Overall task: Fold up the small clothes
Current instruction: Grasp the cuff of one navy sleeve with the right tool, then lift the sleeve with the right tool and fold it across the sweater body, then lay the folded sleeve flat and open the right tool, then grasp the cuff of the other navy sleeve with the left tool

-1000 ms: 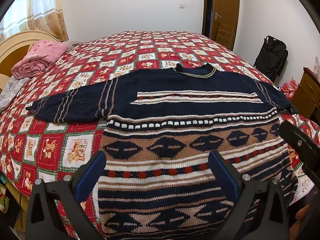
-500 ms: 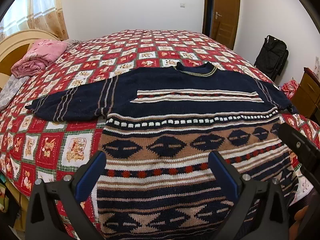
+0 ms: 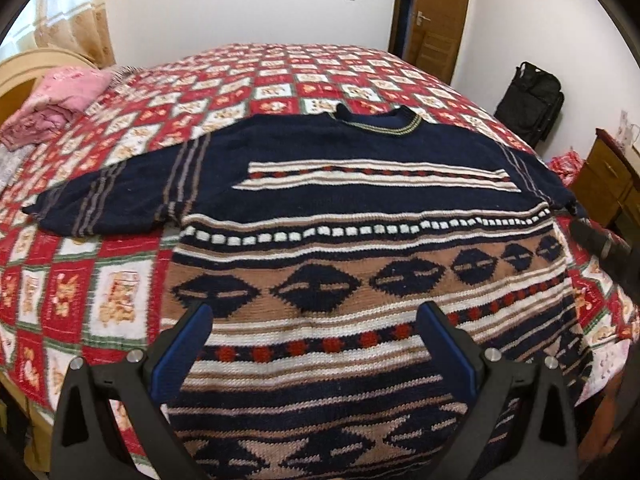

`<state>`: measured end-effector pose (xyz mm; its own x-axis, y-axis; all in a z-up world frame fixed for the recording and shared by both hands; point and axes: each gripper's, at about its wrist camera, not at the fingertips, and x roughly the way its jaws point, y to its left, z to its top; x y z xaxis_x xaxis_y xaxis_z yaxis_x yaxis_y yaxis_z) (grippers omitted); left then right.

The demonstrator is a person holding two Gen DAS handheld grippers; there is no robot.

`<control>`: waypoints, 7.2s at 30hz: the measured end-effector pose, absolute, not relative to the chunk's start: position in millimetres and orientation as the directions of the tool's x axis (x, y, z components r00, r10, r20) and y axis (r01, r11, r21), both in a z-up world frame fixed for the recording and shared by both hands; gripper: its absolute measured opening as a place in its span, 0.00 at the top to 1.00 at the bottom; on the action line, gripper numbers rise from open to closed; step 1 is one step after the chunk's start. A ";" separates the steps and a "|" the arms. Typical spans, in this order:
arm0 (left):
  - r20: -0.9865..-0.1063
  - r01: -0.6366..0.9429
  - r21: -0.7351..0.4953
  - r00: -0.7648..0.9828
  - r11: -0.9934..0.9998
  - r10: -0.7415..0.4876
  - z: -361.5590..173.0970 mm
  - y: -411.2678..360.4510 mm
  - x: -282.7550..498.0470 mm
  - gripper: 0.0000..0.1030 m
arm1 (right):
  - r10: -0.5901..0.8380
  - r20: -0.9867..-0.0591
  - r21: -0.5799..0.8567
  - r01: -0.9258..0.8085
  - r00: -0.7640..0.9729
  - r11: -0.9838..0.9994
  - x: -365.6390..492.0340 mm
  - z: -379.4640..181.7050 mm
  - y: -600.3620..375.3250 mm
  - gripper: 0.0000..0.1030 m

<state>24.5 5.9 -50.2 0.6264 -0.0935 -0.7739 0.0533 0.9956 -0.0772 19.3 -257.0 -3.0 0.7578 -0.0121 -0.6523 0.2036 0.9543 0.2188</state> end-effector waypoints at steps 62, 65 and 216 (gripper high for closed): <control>-0.805 0.073 -0.129 0.575 0.989 -0.147 -54.8 -9.2 78.9 0.00 | 0.023 -0.770 0.587 0.694 0.637 0.417 185.9 -99.2 -680.5 0.45; -0.807 0.064 -0.132 0.572 0.989 -0.145 -56.1 -7.2 80.4 0.00 | 0.027 -0.827 0.517 0.741 0.561 0.429 198.0 -100.6 -677.4 0.34; -0.709 -0.279 0.000 0.677 0.960 0.196 -45.9 202.7 136.7 0.25 | 0.089 -0.608 0.253 0.086 0.789 0.964 161.1 -11.9 -292.0 0.41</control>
